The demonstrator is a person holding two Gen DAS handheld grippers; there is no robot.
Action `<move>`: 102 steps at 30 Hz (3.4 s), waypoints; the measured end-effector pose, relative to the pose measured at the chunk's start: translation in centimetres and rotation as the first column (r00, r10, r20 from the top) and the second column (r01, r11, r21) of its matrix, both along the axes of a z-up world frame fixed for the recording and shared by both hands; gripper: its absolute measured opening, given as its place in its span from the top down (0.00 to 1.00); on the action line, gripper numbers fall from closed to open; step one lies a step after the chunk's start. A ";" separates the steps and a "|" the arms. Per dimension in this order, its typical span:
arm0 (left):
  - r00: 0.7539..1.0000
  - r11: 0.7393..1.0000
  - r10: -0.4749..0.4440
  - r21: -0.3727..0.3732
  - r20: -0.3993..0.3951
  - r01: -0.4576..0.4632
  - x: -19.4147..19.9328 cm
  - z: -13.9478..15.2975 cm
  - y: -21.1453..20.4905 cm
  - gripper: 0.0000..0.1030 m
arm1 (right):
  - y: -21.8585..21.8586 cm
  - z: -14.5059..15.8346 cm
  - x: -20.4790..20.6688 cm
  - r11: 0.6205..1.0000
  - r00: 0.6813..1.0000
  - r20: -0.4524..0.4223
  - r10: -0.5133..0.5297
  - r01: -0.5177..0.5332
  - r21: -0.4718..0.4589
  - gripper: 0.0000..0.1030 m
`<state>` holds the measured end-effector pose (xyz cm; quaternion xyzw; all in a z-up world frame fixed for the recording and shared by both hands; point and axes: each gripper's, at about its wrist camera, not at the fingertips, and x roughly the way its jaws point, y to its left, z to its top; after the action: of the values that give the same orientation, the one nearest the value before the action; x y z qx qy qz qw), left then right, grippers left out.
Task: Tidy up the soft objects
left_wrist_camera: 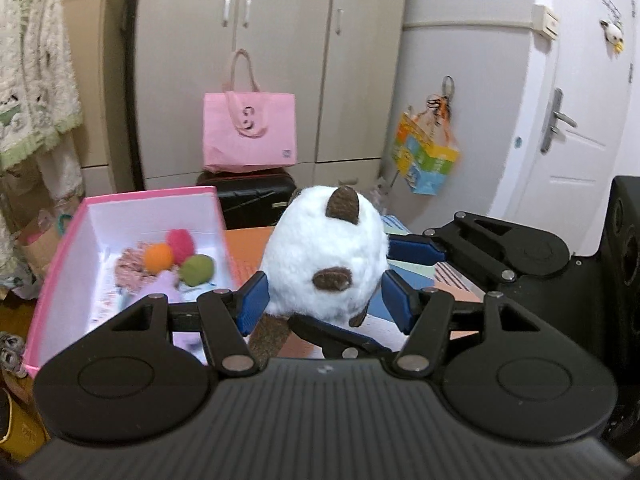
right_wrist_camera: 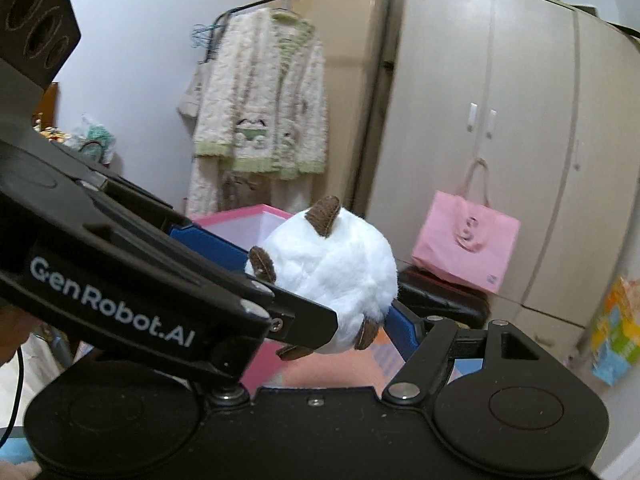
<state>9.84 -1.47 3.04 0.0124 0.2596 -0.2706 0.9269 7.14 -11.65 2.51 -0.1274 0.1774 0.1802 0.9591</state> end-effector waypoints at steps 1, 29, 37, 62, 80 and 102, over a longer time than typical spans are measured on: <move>1.000 1.000 0.008 -0.006 -0.008 -0.009 0.4 0.3 0.7 0.41 | 0.6 0.3 0.3 1.000 1.000 0.002 0.012 -0.012 -0.006 0.25; 0.975 0.990 0.065 -0.112 -0.211 -0.090 9.6 -4.0 9.9 0.41 | 5.9 -3.1 11.5 0.980 0.931 -0.330 0.155 -0.104 0.169 0.25; 0.979 0.991 0.069 -0.103 -0.191 -0.090 8.9 -3.6 10.0 0.37 | 4.4 -2.1 10.0 0.982 0.947 -0.281 0.156 -0.118 0.146 0.23; 0.996 0.995 0.090 -0.052 -0.015 -0.090 -1.0 2.4 7.6 0.16 | -2.2 3.3 0.3 0.993 0.985 -0.167 0.043 -0.023 0.117 0.16; 0.946 0.945 0.325 0.041 0.005 -0.325 -3.5 2.2 6.6 0.00 | -3.7 3.2 -1.5 0.946 0.921 -0.216 -0.324 0.318 -0.063 0.00; 0.942 0.932 0.323 0.139 0.095 -0.334 -6.9 -0.9 4.8 0.00 | -3.6 3.0 -7.9 0.870 0.866 -0.165 -0.471 0.487 0.076 0.00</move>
<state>2.95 3.38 2.10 0.0496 0.2451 -0.0904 0.9640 -0.75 -15.26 5.49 -0.0110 0.2601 -0.0454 0.9645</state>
